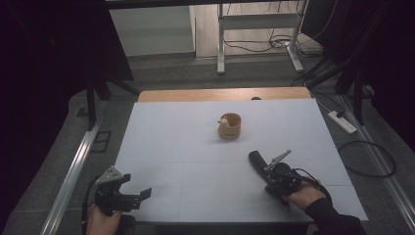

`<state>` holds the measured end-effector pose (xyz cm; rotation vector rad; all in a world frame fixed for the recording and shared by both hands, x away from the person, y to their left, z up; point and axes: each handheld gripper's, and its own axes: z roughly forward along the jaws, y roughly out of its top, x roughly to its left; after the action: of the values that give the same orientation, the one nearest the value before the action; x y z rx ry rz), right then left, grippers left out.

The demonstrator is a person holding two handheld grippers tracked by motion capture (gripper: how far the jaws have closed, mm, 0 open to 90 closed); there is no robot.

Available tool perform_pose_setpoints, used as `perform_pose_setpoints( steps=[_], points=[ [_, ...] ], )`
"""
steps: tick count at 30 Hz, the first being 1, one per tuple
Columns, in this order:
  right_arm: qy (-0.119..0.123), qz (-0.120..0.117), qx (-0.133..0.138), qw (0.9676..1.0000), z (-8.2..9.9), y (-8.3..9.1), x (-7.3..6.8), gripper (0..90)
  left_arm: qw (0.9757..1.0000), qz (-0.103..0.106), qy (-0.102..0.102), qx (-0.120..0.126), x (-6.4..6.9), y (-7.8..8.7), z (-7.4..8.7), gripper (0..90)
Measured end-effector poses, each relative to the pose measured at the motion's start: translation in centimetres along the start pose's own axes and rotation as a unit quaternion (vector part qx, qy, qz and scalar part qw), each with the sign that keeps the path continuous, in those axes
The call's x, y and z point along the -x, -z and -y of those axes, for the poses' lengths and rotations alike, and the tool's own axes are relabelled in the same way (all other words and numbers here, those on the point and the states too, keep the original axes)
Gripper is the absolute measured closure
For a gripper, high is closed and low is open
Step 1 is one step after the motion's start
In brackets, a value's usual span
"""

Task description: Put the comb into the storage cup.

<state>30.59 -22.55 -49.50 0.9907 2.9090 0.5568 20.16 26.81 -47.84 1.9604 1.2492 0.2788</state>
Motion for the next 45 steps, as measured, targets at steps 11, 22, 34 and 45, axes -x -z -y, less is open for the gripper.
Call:
perform_pose_setpoints(
  steps=[11, 22, 34, 45],
  points=[
    [-0.019, 0.023, 0.002, 0.9995, 0.6, 0.5, 1.6, 89.8, 1.0000, -0.001, 0.002, 0.000, 0.0, 0.0, 0.0, 1.7],
    [-0.022, 0.013, 0.041, 0.9988, 0.6, 1.7, 1.7, 89.7, 1.0000, -0.002, 0.004, -0.001, 0.0, 0.0, 0.0, 2.0],
    [-0.023, 0.063, 0.094, 0.9932, 1.1, 3.5, 1.6, 39.5, 1.0000, -0.002, 0.002, -0.001, 0.0, 0.0, 0.0, 2.0],
    [-0.039, 0.091, 0.099, 0.9901, 2.0, 3.9, 2.4, 0.0, 1.0000, -0.001, -0.001, -0.005, 0.1, -0.1, 0.0, 2.0]
  ],
)
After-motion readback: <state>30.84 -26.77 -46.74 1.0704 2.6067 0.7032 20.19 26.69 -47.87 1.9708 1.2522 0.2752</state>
